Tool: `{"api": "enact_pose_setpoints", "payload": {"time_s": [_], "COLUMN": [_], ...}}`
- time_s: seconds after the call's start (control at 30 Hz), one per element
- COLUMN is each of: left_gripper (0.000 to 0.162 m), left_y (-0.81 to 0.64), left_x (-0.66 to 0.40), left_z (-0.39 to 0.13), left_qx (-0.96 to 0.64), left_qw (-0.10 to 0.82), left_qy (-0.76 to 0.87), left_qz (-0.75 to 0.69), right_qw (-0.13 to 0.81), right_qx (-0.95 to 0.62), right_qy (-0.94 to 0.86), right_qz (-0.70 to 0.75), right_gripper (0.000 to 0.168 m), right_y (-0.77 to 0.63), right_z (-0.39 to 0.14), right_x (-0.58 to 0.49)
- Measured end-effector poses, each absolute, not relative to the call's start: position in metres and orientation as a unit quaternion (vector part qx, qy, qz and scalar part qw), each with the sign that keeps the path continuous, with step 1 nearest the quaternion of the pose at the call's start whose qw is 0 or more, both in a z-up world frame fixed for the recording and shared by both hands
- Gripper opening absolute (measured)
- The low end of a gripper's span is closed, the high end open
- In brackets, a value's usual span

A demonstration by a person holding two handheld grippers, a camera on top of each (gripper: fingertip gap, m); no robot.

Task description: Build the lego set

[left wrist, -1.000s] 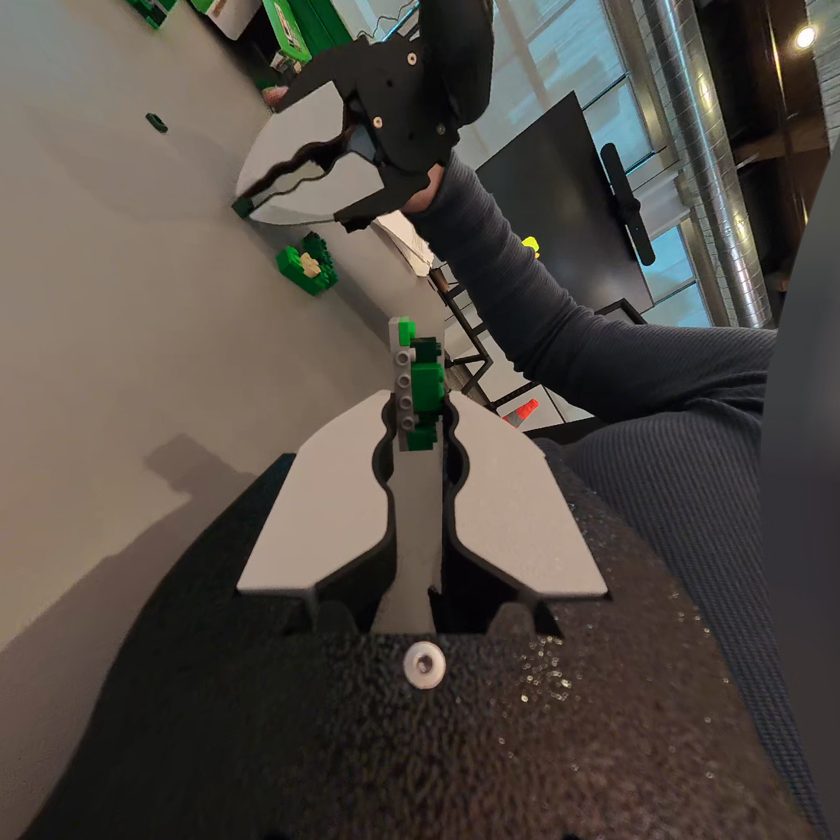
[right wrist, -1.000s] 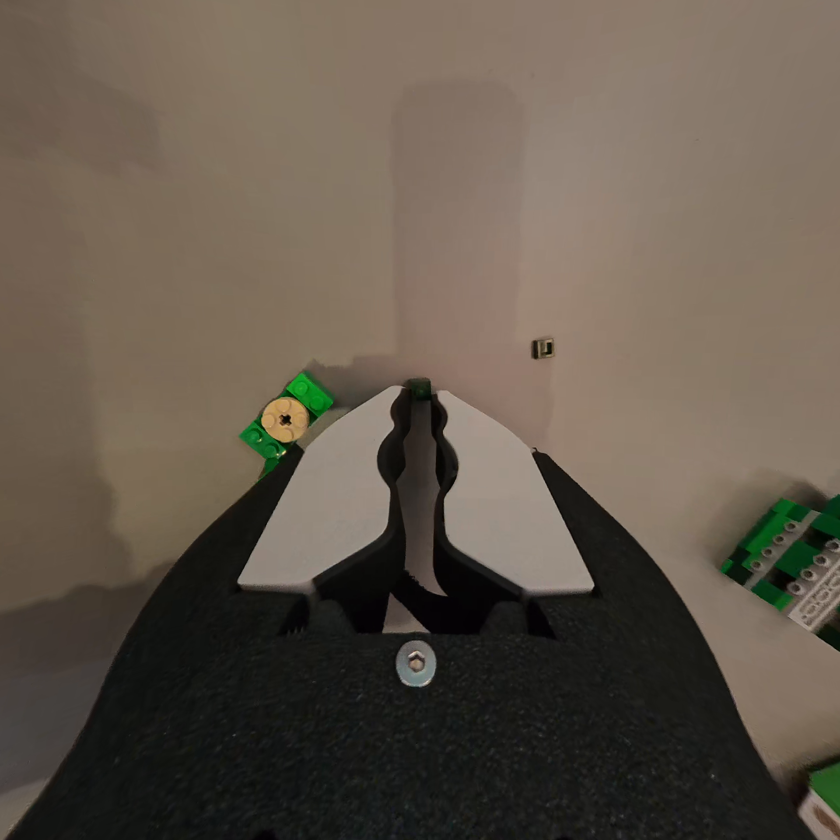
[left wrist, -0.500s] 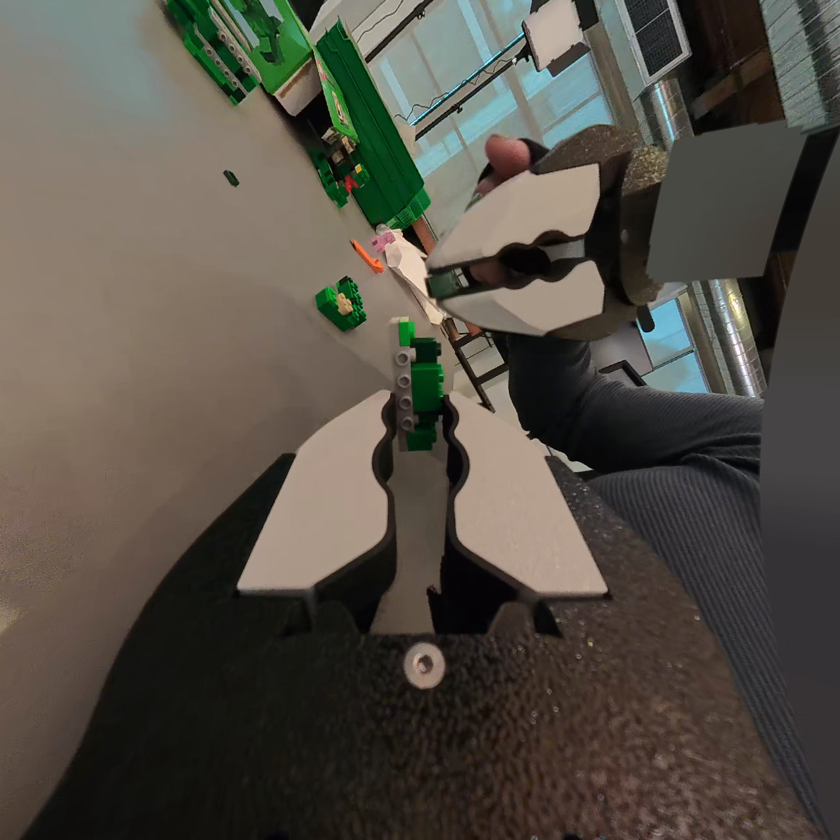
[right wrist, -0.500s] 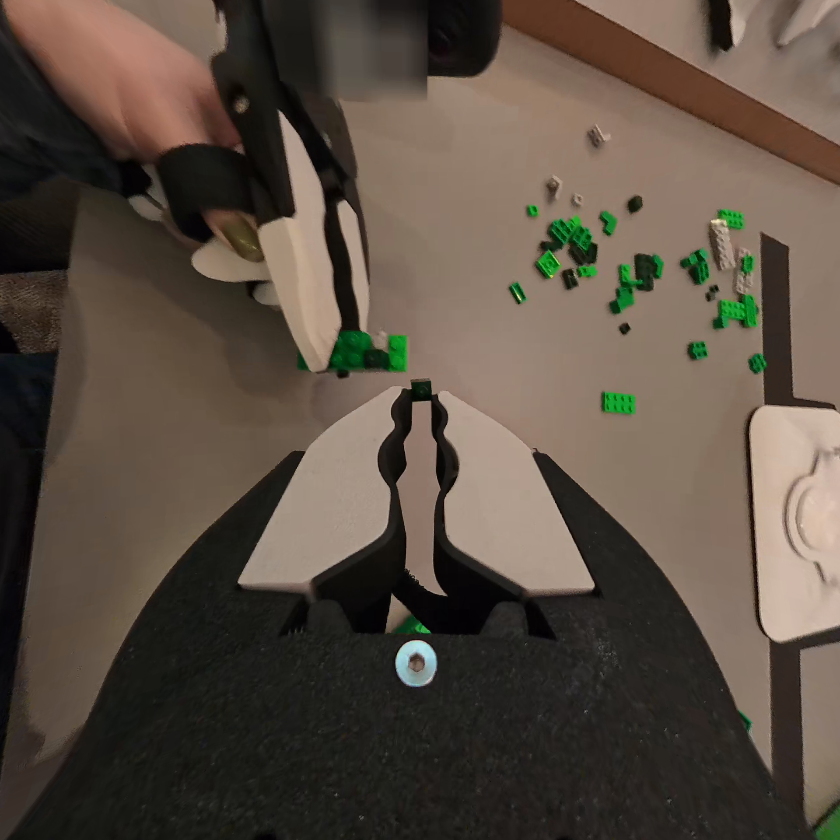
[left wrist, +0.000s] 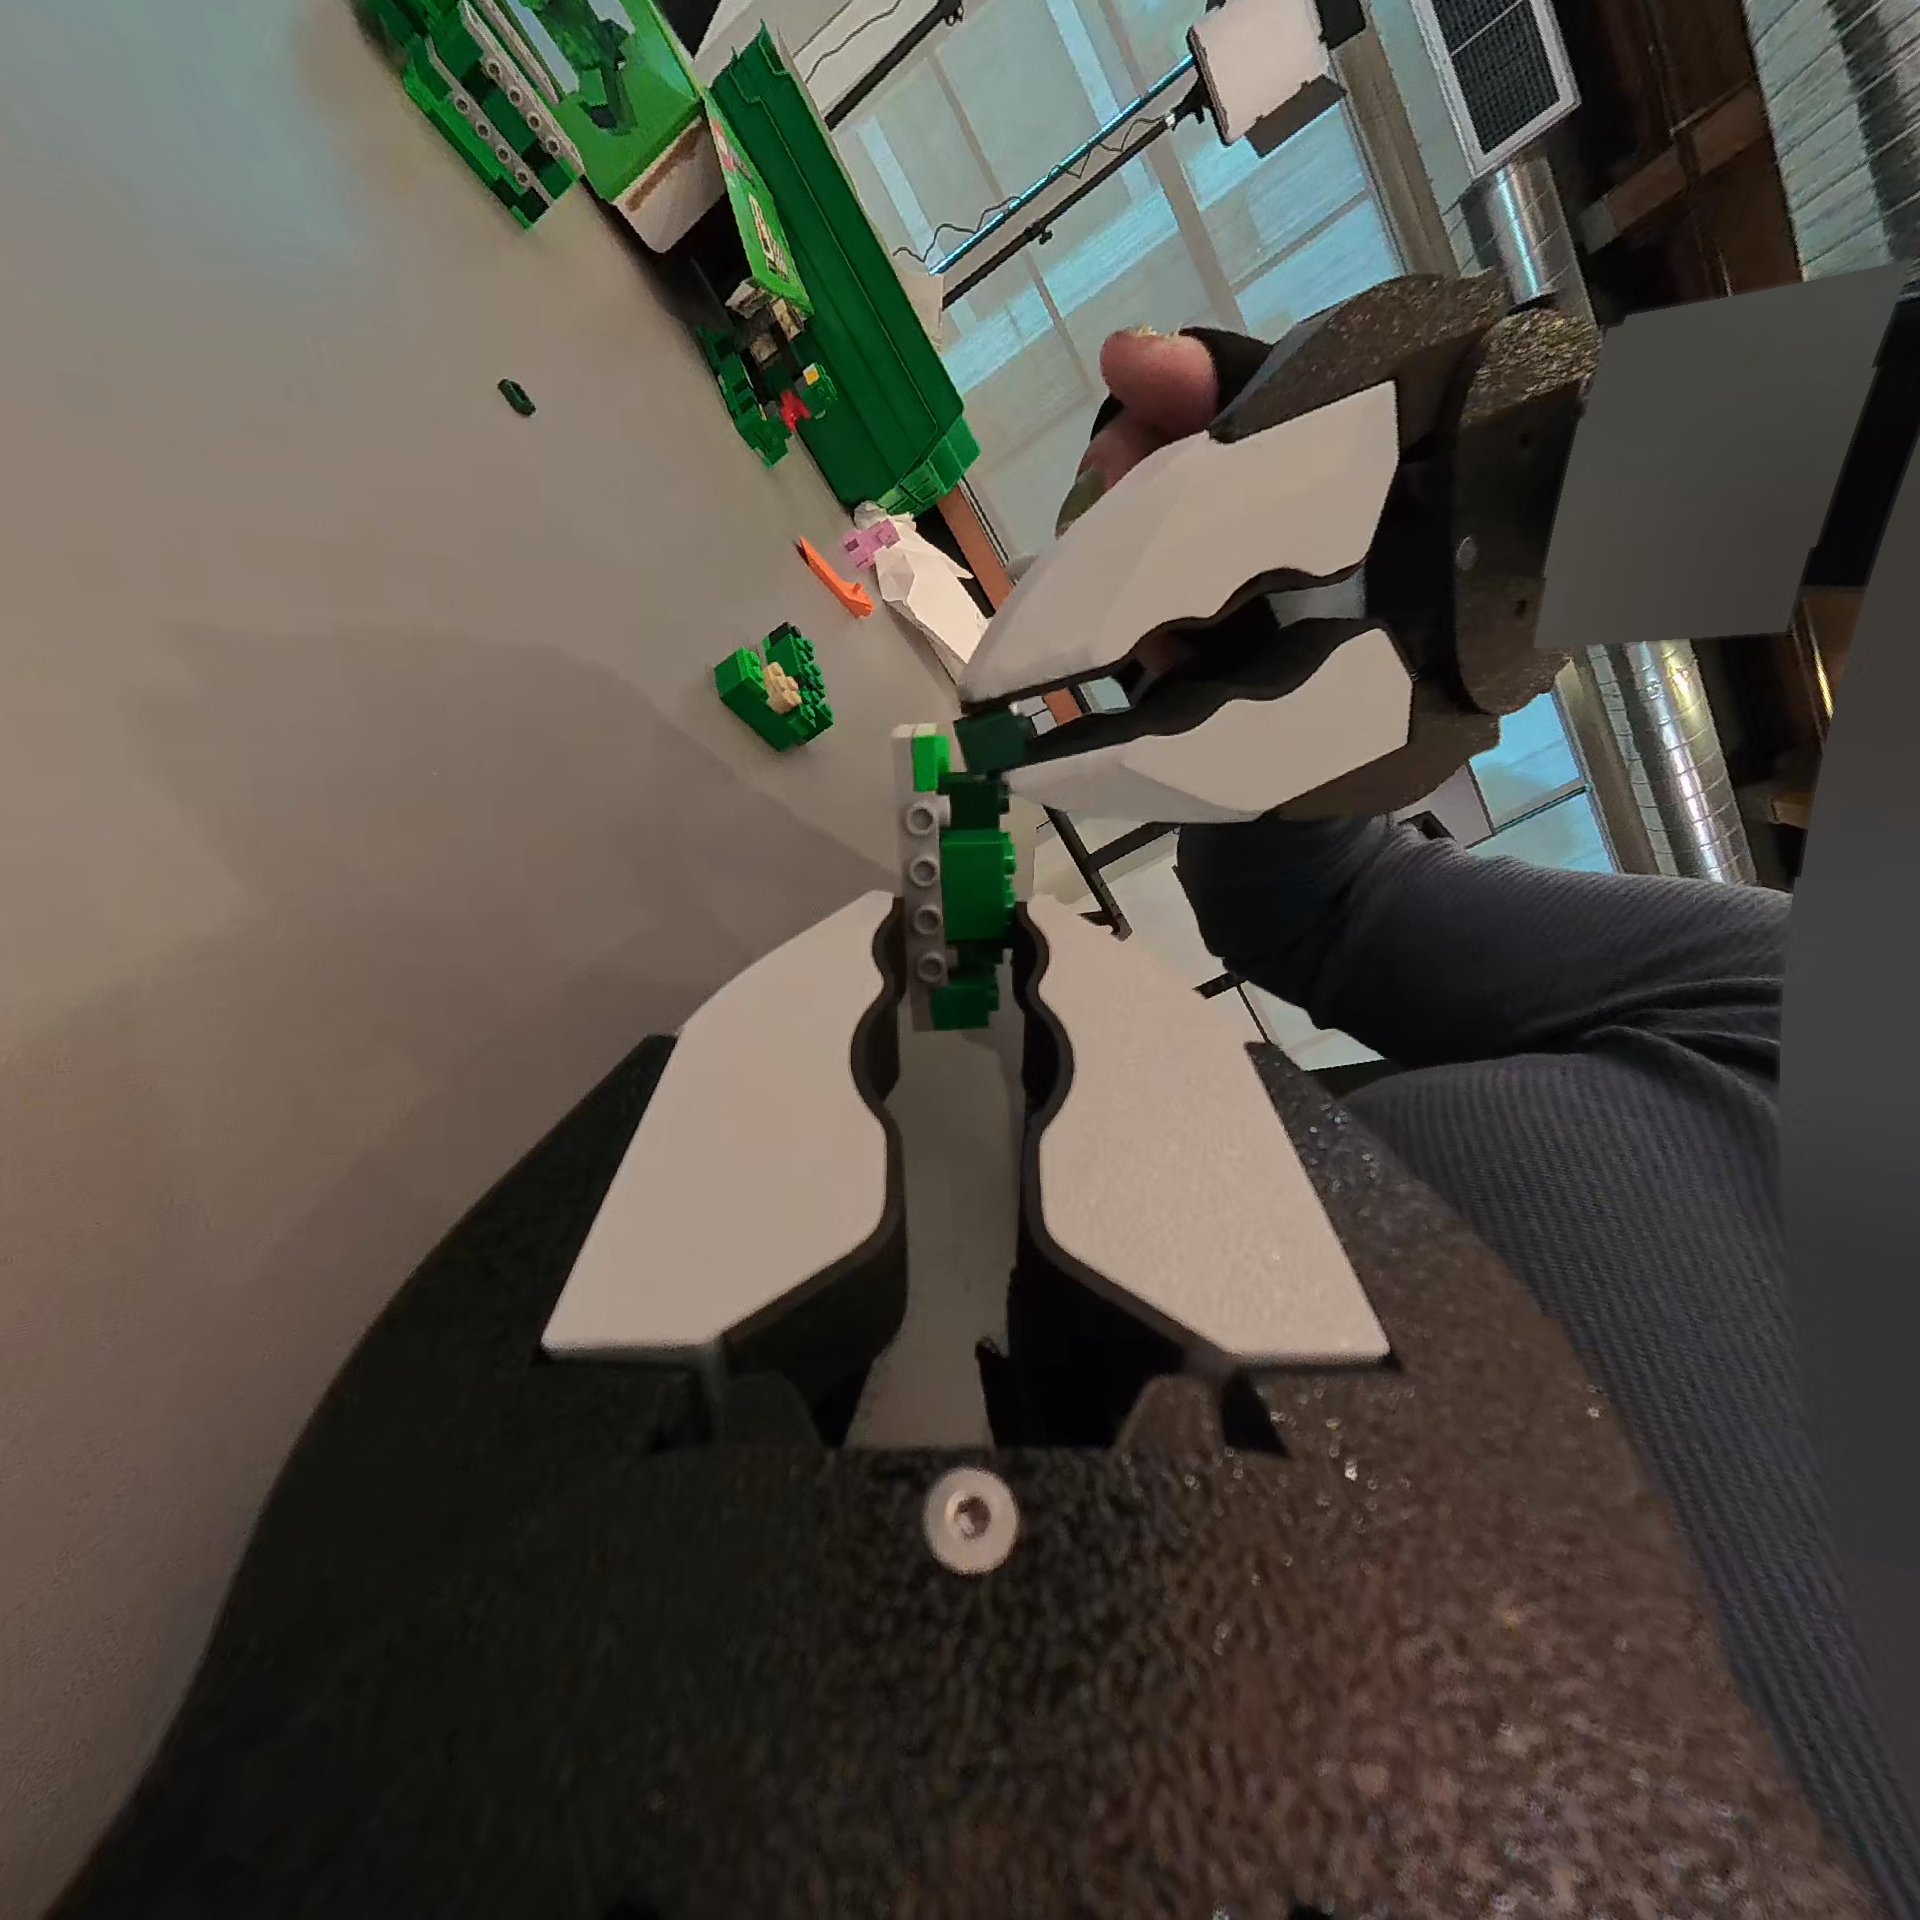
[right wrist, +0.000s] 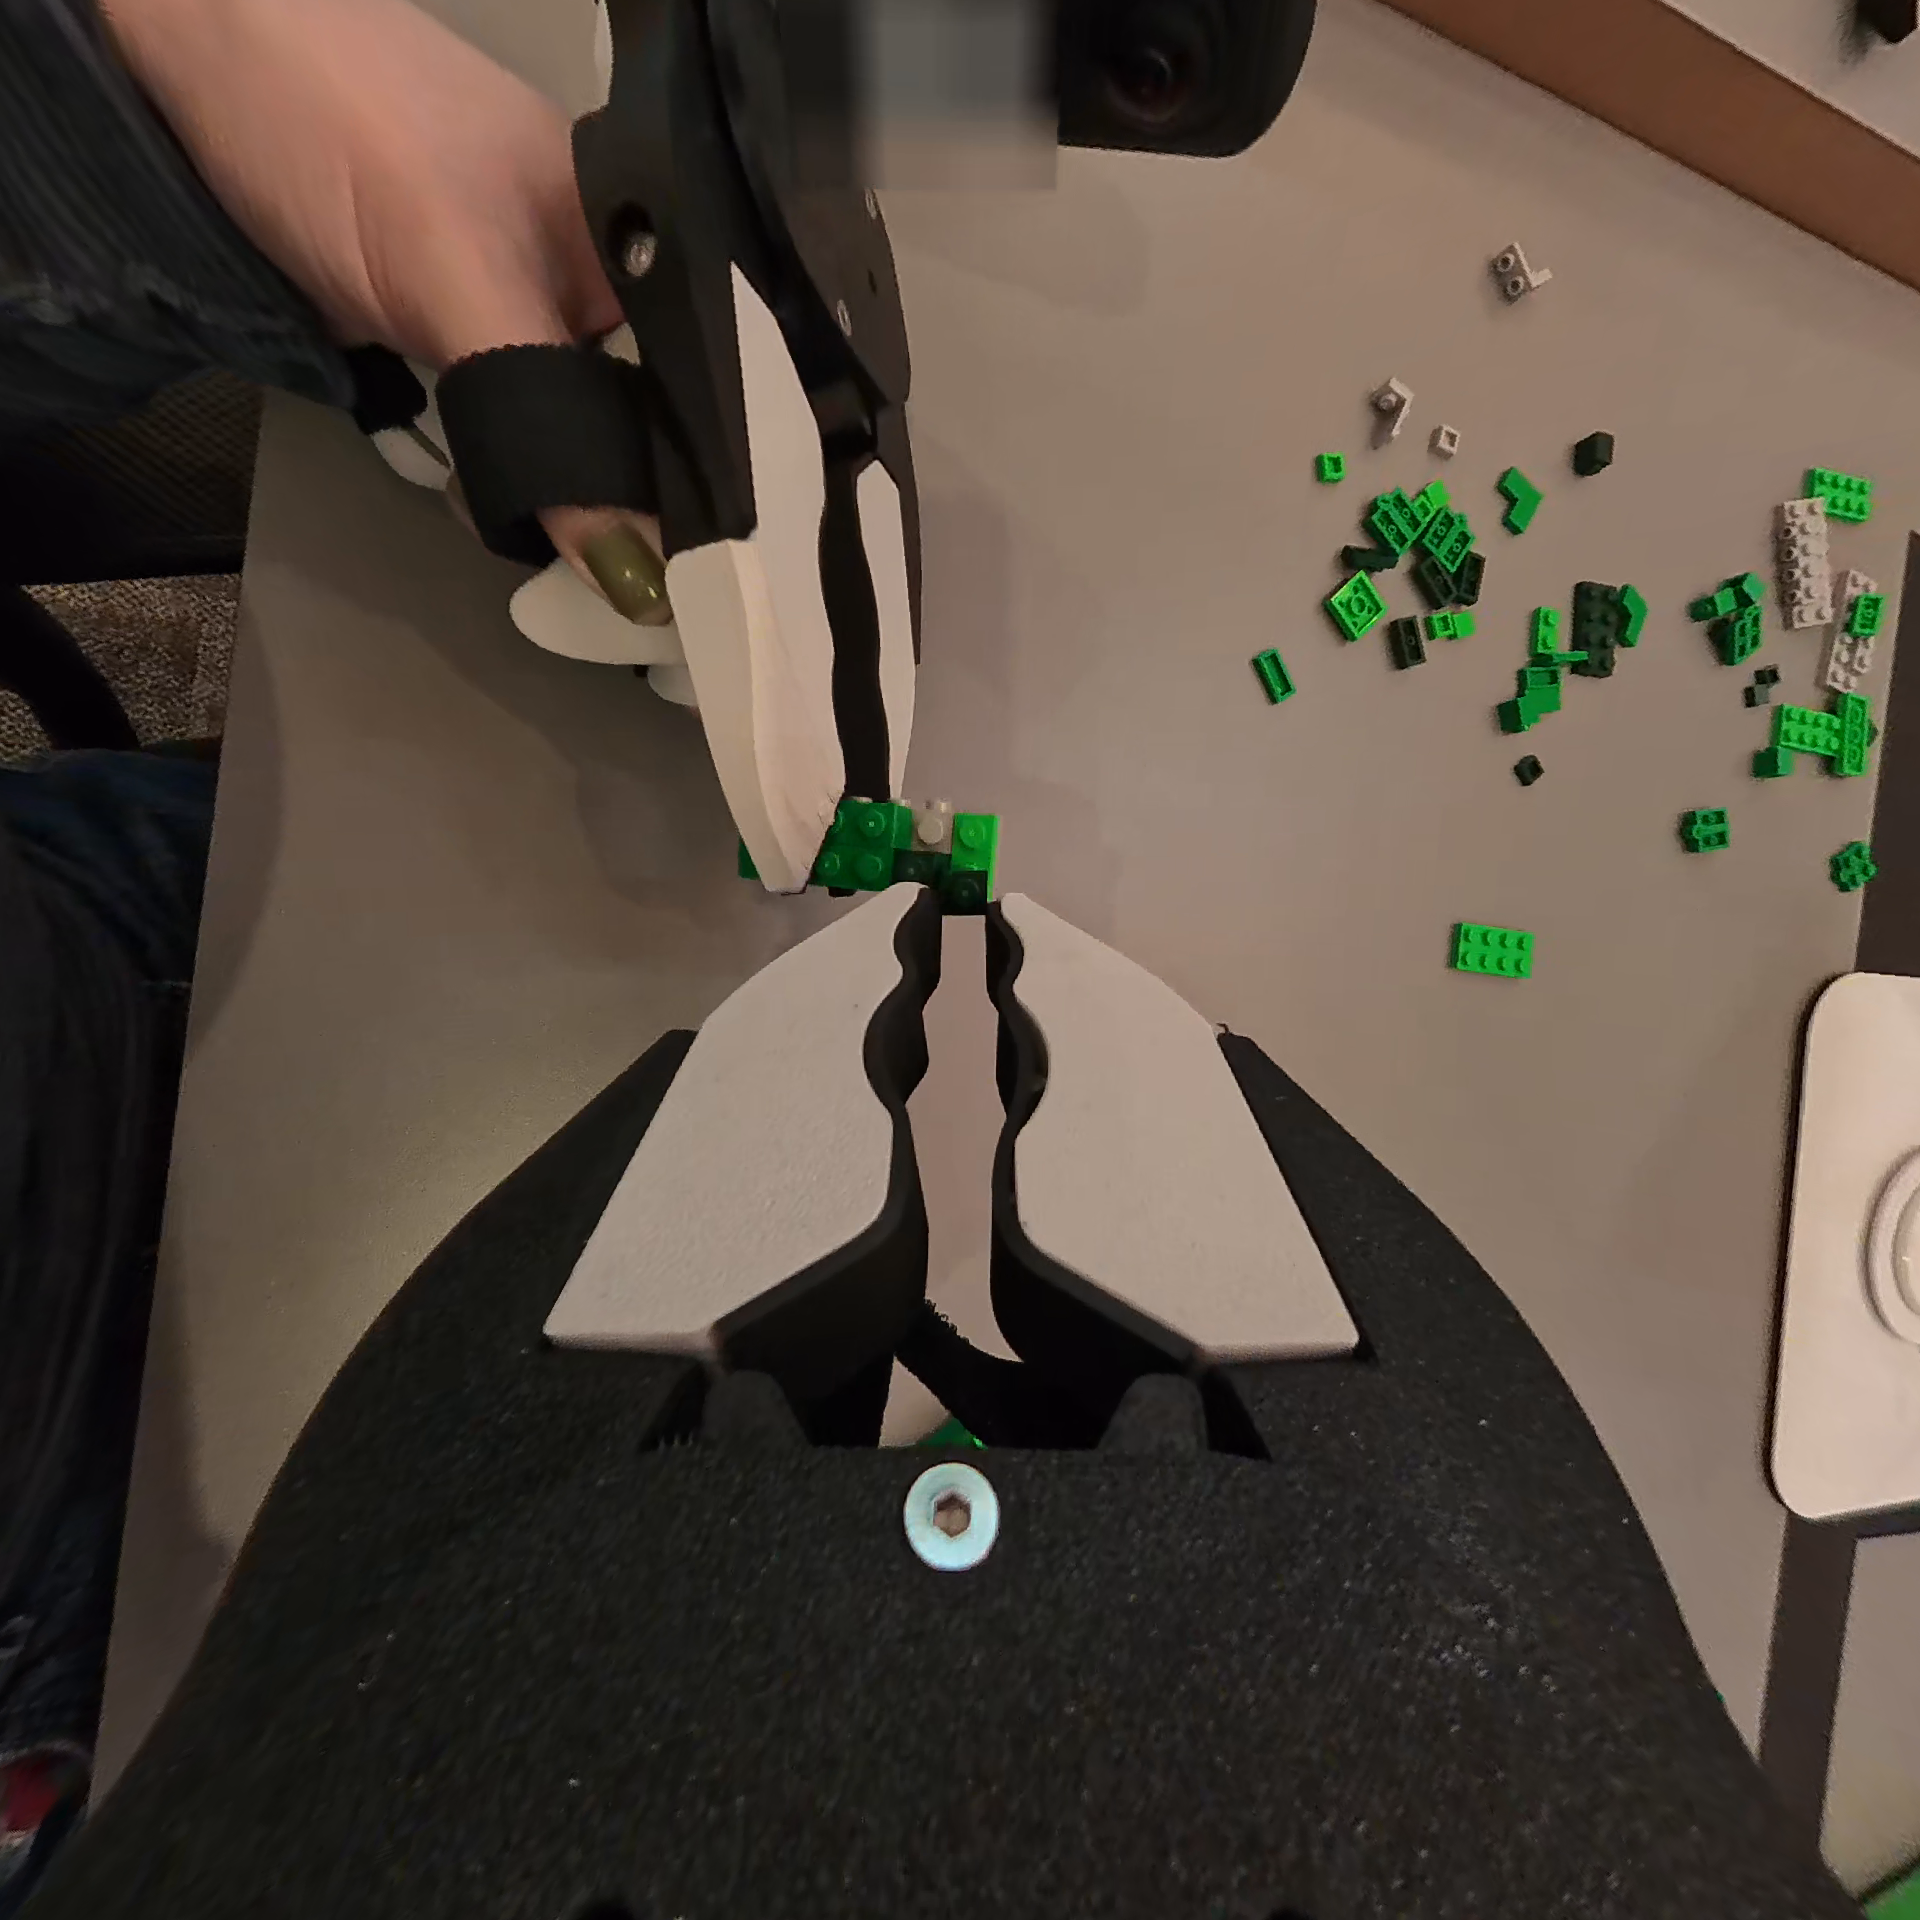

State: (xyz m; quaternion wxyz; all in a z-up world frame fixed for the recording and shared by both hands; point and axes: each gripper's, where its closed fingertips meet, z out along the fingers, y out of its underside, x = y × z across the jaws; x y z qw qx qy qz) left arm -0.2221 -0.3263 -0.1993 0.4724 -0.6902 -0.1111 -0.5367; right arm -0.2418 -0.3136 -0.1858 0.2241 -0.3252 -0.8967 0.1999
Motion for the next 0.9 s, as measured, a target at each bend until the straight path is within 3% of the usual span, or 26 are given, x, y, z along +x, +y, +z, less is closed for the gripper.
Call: {"api": "enact_pose_setpoints", "payload": {"time_s": [0.9], "left_gripper": [0.018], "left_y": [-0.3279], "left_x": [-0.2201], "left_z": [-0.1975], "left_qx": [-0.687], "left_qw": [0.472], "left_qy": [-0.102], "left_qz": [-0.543], "right_qw": [0.216], "right_qx": [-0.308], "right_qy": [-0.910], "right_qz": [0.173], "right_gripper": [0.019], "right_y": [-0.3173], "right_z": [-0.1857], "right_x": [-0.2391]}}
